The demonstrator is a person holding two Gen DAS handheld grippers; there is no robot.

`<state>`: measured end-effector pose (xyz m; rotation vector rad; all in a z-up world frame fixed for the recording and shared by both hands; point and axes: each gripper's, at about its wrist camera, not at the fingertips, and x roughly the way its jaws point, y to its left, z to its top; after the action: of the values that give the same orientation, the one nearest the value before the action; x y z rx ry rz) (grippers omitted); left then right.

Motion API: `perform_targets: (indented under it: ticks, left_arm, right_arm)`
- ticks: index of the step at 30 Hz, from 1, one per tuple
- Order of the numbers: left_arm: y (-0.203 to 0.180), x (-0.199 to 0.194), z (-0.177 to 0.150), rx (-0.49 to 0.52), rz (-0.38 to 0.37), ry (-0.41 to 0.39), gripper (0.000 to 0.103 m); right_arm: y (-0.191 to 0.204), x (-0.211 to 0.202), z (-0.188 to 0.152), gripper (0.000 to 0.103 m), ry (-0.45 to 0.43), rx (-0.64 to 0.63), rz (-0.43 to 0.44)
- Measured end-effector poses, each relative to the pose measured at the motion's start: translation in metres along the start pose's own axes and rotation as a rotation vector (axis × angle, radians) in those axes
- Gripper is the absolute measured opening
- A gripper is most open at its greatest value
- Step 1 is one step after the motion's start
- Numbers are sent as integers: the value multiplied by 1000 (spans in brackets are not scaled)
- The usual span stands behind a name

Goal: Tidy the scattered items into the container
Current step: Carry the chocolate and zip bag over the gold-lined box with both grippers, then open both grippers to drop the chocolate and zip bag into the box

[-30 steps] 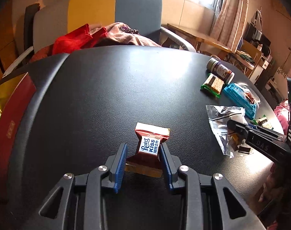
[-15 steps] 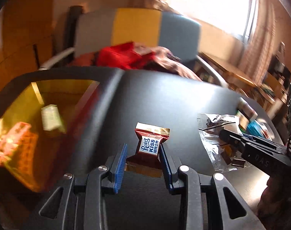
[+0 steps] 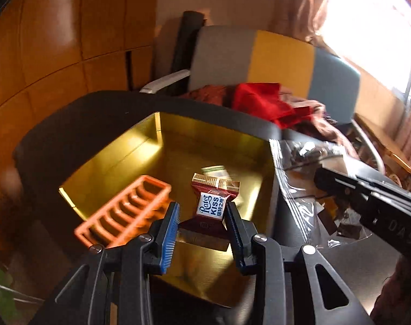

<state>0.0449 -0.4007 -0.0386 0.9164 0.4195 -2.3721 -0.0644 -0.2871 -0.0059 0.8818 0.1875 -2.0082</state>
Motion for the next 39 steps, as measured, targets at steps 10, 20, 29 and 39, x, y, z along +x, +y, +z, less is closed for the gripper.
perform_targets:
  ticks: [10, 20, 29, 39]
  left_arm:
    - [33, 25, -8, -42, 56, 57, 35]
    - [43, 23, -10, -75, 64, 61, 35]
    - [49, 9, -11, -103, 83, 24, 36]
    - [58, -5, -6, -133, 83, -9, 36]
  right_arm:
    - [47, 54, 10, 19, 99, -80, 49]
    - [37, 91, 6, 25, 219, 12, 132]
    - [50, 98, -10, 25, 269, -35, 145]
    - [56, 108, -28, 31, 326, -43, 129]
